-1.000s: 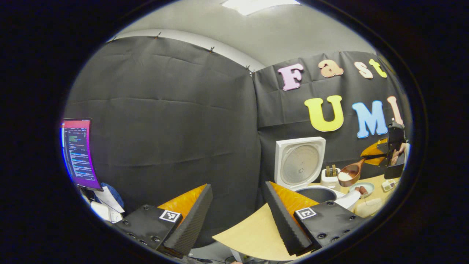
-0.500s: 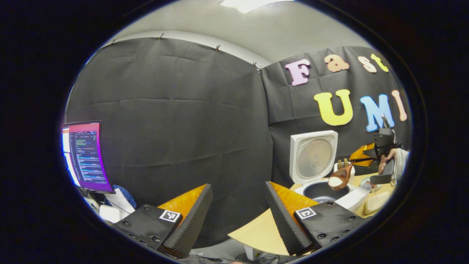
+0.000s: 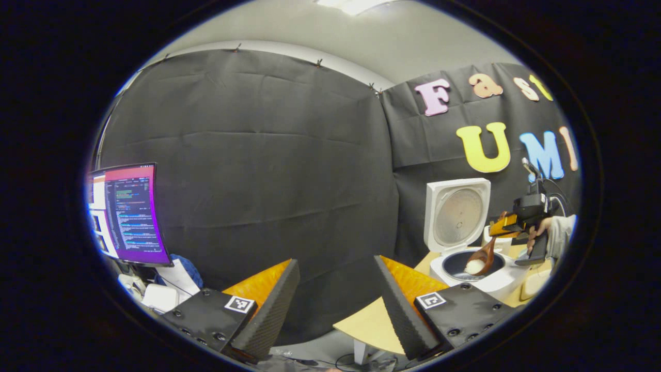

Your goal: Close the left gripper, press the button to open the rice cooker; take a wooden spoon from the chopstick holder with the right hand, scoop a spoonful of rice and pour it into the rice cooker, then put the wooden spoon back into the chopstick holder.

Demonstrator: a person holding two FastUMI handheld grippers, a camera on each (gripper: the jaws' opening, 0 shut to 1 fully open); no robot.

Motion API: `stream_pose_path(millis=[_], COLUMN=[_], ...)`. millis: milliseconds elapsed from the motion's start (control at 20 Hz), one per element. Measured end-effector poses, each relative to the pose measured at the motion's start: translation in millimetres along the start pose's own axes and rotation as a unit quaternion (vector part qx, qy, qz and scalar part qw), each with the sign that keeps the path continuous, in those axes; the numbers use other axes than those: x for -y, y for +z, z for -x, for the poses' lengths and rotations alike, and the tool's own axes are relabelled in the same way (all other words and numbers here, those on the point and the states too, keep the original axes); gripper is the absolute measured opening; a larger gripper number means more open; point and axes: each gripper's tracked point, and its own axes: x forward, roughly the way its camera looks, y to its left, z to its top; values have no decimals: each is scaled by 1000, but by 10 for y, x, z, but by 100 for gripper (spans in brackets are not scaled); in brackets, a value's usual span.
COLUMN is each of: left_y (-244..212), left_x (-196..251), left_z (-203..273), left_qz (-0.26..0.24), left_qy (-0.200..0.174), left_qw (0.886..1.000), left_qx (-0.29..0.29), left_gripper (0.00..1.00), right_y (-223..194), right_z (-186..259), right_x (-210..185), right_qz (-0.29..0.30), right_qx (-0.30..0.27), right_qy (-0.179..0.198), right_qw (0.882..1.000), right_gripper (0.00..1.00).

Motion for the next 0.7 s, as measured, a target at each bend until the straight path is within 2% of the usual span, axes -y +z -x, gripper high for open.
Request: stream_pose_path(millis=[200,450,600,700], left_y=[-34,-35,-40,-45], left_x=[-18,-26,-19,-7], left_z=[0,1,-5,-10], left_qz=[3,6,8,8], left_qy=[2,2,1,0], left_qw=[1000,1000,1000,1000], left_qx=[-2,-2,-2,1], left_gripper=[98,98,98,98], right_y=[-9,46,116,150], right_z=[-24,15,35,48], right_x=[-16,-78,-91,-90], right_qz=[69,156,214,266], right_qx=[0,12,21,29], right_qy=[-10,-26,-33,-38], right_qw=[998,987,976,963], right_gripper=[9,9,9,9])
